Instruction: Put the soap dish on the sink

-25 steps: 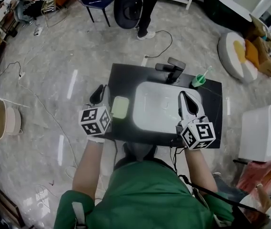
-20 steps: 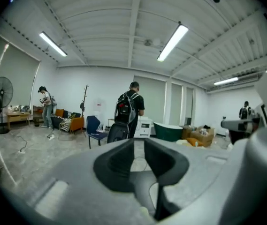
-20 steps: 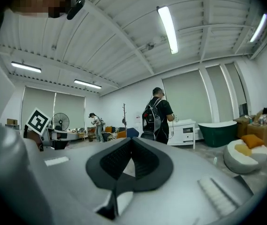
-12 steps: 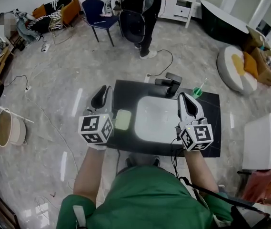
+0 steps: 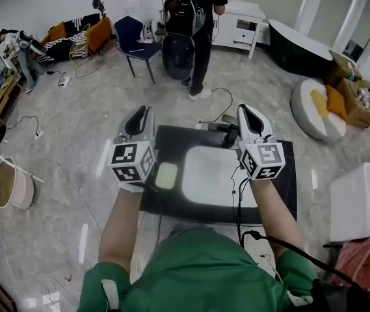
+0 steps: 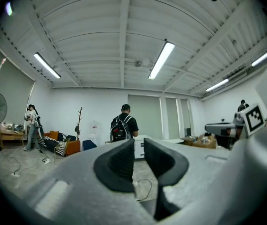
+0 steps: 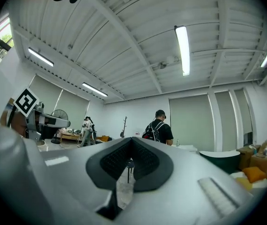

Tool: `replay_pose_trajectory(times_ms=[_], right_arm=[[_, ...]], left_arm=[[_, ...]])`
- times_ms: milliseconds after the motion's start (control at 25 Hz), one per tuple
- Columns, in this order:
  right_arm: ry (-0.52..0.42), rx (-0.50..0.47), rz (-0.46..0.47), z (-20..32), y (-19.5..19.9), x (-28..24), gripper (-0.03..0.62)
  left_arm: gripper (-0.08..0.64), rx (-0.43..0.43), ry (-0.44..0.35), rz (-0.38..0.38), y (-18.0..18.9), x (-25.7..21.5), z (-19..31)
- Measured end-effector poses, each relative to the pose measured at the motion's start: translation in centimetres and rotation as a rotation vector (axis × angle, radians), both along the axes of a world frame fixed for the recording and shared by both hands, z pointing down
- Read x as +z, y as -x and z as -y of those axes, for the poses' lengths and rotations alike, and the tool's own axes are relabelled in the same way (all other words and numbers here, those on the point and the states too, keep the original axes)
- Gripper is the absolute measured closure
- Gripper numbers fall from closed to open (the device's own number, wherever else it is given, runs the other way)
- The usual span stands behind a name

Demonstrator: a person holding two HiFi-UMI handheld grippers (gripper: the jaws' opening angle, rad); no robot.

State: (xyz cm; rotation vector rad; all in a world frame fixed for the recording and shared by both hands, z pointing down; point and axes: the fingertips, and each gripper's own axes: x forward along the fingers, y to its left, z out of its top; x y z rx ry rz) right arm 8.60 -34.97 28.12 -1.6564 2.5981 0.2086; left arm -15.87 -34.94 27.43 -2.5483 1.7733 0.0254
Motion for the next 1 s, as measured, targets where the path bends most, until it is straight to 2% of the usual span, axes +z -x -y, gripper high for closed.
replay_pose_trajectory(times_ms=[240,440,1000], right_arm=[[0.001,-0.035,-0.001,-0.8,1.6,0.1,0.595],[0.022,-0.051,0.007,-0.8,2.5,0.9,0.594],[0.038,-0.058,0.019,-0.5,1.9,2.0,0.595]], left_arm=[[0.500,0.008,-0.006,-0.025,-0.4,-0.4,-1.4],[0.503,0.003,0.019,-0.022,0.2,0.6,-1.3],[0.509,0.004,0.051,-0.022,-0.5,1.9,-0.3]])
